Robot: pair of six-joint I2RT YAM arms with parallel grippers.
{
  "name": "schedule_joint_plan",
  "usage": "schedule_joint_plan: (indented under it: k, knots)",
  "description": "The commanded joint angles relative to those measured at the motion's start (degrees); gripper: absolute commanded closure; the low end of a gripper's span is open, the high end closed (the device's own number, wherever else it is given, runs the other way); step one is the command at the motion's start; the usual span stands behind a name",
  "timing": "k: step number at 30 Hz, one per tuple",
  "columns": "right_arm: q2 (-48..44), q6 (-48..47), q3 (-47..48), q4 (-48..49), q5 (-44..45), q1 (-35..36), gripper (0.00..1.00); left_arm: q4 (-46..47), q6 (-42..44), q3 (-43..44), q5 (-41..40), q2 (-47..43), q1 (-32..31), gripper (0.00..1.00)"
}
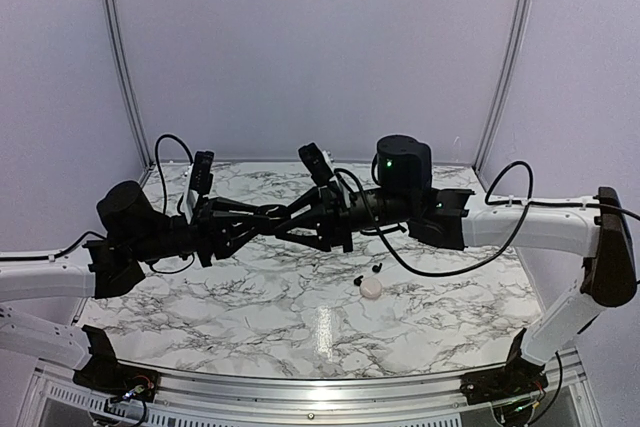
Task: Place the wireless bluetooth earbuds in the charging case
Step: Pass from the left arm to the right
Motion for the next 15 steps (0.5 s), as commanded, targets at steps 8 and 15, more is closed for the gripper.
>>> schedule_joint_plan:
  k: [8,15]
  knots:
    - [-0.1,-0.7,3.6,0.6,-0.9,0.4,0.83,1.1,-0.1,-1.3,-0.9,-1.5,-0.1,0.96]
    - [-0.2,-4.2,4.1,-4.0,0.9,0.5,0.94,0.9,-1.3,-2.3,-4.0,-2.5,0.0,0.61]
